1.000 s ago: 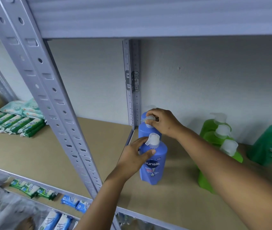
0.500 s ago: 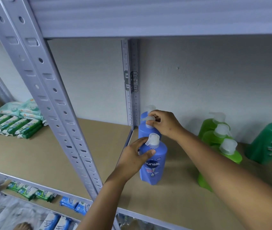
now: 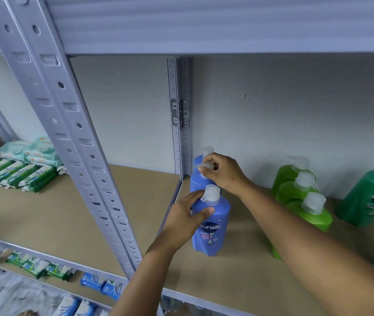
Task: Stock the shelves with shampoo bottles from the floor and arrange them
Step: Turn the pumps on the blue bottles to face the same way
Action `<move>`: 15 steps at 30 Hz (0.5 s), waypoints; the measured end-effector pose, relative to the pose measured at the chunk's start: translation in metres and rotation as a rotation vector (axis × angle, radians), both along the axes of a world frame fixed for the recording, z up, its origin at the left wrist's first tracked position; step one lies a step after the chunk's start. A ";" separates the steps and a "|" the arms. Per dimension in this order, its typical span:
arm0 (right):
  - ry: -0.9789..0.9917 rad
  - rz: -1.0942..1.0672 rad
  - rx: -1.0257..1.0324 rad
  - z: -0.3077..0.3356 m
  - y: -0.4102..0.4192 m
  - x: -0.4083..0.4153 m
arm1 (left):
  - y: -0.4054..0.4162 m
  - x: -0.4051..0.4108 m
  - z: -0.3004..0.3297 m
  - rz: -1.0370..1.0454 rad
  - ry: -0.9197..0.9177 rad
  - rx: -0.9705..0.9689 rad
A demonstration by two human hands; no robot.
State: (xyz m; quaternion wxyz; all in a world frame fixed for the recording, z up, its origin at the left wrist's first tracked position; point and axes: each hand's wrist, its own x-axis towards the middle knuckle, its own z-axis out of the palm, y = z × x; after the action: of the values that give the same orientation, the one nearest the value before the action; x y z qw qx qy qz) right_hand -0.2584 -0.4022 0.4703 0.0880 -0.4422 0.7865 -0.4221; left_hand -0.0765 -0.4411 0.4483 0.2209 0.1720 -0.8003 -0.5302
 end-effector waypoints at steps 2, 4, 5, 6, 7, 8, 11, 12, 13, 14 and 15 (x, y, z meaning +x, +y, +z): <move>0.006 -0.012 -0.013 -0.001 -0.003 0.001 | 0.000 0.000 0.000 -0.001 0.003 -0.007; -0.004 -0.017 -0.024 -0.002 -0.004 0.002 | -0.001 0.000 -0.001 -0.005 0.007 -0.003; -0.012 -0.013 -0.029 -0.002 -0.004 0.002 | -0.001 0.001 -0.002 -0.006 0.010 0.003; -0.028 -0.006 -0.034 -0.002 -0.003 0.001 | -0.002 0.000 -0.002 -0.007 0.013 0.010; -0.048 0.004 -0.041 -0.002 -0.002 0.000 | -0.002 0.000 -0.003 -0.007 0.017 0.015; -0.069 0.012 -0.048 -0.002 -0.001 0.000 | -0.002 0.000 -0.004 -0.008 0.020 0.018; -0.106 0.010 -0.062 -0.001 0.002 0.000 | -0.003 -0.001 -0.005 -0.012 0.021 0.028; -0.101 0.006 -0.066 -0.002 0.002 0.000 | -0.003 -0.002 -0.006 -0.013 0.021 0.033; -0.088 0.005 -0.073 -0.002 0.002 0.000 | -0.004 -0.002 -0.007 -0.013 0.020 0.038; -0.075 0.004 -0.079 -0.003 0.002 0.000 | -0.004 -0.002 -0.008 -0.012 0.019 0.042; -0.065 0.003 -0.085 -0.004 0.002 0.001 | -0.005 -0.002 -0.008 -0.011 0.016 0.045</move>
State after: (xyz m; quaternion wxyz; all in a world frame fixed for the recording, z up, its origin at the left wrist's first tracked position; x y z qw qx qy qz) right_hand -0.2576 -0.4007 0.4663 0.0951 -0.4327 0.7641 -0.4689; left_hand -0.0785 -0.4457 0.4400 0.2205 0.1684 -0.7873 -0.5506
